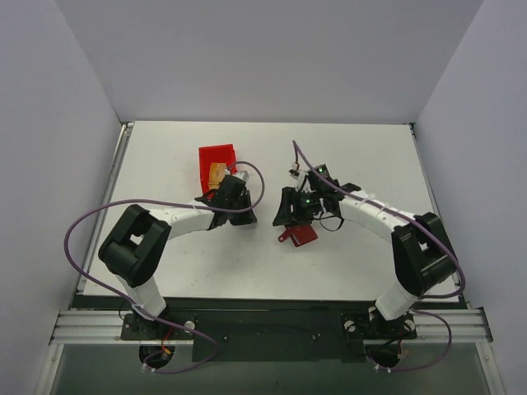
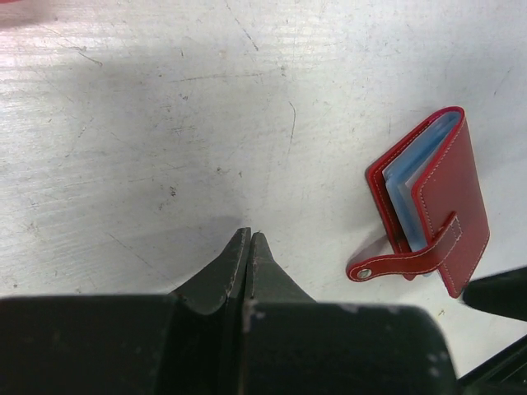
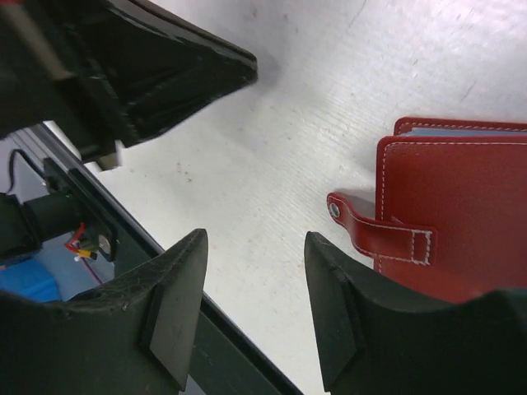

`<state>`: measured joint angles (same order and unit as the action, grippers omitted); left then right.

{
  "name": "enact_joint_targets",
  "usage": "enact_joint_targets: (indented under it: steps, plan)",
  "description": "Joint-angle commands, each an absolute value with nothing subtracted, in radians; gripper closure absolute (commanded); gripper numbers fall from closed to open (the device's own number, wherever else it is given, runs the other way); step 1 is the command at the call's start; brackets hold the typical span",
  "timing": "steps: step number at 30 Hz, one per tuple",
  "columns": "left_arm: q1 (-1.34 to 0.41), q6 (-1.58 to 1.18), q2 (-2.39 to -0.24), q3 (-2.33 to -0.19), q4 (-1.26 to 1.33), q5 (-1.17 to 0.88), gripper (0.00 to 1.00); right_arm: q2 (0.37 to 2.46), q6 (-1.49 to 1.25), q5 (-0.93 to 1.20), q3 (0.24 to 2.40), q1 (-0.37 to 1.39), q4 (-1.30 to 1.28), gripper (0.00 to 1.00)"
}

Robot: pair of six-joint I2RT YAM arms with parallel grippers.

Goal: Put the credit cards into the card holder
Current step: Close the card holder at the center of the board, then turn over the card holder at the center of the board.

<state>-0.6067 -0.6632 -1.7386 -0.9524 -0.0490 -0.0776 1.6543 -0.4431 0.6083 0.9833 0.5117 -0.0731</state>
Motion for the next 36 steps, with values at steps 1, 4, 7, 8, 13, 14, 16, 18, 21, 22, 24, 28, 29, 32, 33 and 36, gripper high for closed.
enact_joint_targets:
  steps: [1,4,7,8,13,14,16,18,21,22,24,28,29,32,33,36]
  plan:
    - [-0.603,-0.673,-1.701,-0.995,-0.029,-0.046,1.0,1.525,-0.46,0.623,1.008,0.442,-0.104,0.55]
    - [-0.618,-0.66,-1.684,-1.026,-0.015,-0.029,1.0,1.479,-0.469,0.475,0.988,0.4,-0.135,0.65]
    - [-0.664,-0.618,-1.674,-1.08,-0.029,0.042,1.0,1.508,-0.466,0.379,0.993,0.367,-0.221,0.84]
    - [-0.673,-0.609,-1.677,-1.116,-0.053,0.054,1.0,1.535,-0.465,0.423,0.994,0.35,-0.222,0.87]
    - [-0.713,-0.591,-1.704,-1.167,-0.016,-0.038,1.0,1.614,-0.508,0.528,0.95,0.345,-0.157,0.96]
    - [-0.722,-0.588,-1.71,-1.166,-0.015,-0.054,1.0,1.627,-0.509,0.537,0.948,0.345,-0.155,0.97]
    - [-0.738,-0.568,-1.727,-1.178,0.031,-0.087,1.0,1.666,-0.515,0.532,0.948,0.345,-0.161,0.99]
    - [-0.753,-0.554,-1.752,-1.2,0.018,-0.116,1.0,1.7,-0.518,0.514,0.948,0.347,-0.172,1.0]
    - [-0.768,-0.546,-1.779,-1.201,0.023,-0.149,1.0,1.749,-0.512,0.494,0.962,0.345,-0.193,1.0]
    - [-0.776,-0.546,-1.782,-1.2,0.025,-0.158,1.0,1.759,-0.508,0.492,0.971,0.345,-0.202,1.0]
    - [-0.785,-0.541,-1.793,-1.187,0.026,-0.176,1.0,1.781,-0.508,0.488,0.977,0.347,-0.212,1.0]
    - [-0.801,-0.549,-1.798,-1.137,0.052,-0.201,1.0,1.802,-0.511,0.492,0.988,0.347,-0.216,1.0]
    - [-0.802,-0.552,-1.801,-1.126,0.057,-0.204,1.0,1.805,-0.512,0.492,0.989,0.345,-0.216,1.0]
    - [-0.804,-0.552,-1.818,-1.109,0.054,-0.225,1.0,1.804,-0.514,0.495,0.991,0.344,-0.216,1.0]
    - [-0.805,-0.552,-1.819,-1.105,0.051,-0.229,1.0,1.801,-0.514,0.495,0.994,0.345,-0.218,1.0]
    - [-0.807,-0.552,-1.836,-1.077,0.048,-0.241,1.0,1.789,-0.515,0.499,0.994,0.344,-0.218,1.0]
